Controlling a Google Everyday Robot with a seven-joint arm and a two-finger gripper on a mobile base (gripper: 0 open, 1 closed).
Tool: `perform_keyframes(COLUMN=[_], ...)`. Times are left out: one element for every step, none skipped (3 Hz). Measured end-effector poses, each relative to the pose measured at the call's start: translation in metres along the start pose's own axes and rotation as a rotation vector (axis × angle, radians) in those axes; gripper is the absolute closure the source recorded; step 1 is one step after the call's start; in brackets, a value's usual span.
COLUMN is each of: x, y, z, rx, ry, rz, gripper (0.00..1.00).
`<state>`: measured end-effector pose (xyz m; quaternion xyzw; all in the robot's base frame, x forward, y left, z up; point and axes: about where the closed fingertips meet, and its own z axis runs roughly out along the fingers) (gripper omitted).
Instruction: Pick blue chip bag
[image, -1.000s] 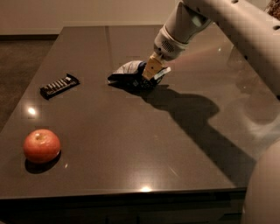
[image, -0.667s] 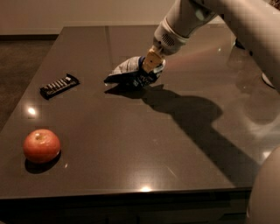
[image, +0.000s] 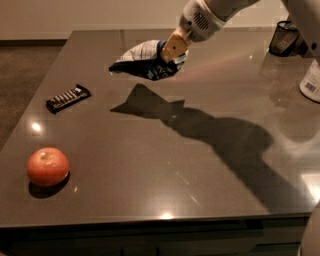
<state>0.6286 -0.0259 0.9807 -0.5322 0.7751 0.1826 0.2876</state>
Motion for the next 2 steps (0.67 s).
perform_keyframes(x=[-0.0278,-0.0278], y=[0.0113,0.0113], z=[-0.0397,-0.0397], rx=[0.030,0.030], ry=[-0.064,-0.064], rz=[-0.038,-0.038], gripper=[1.00,1.00])
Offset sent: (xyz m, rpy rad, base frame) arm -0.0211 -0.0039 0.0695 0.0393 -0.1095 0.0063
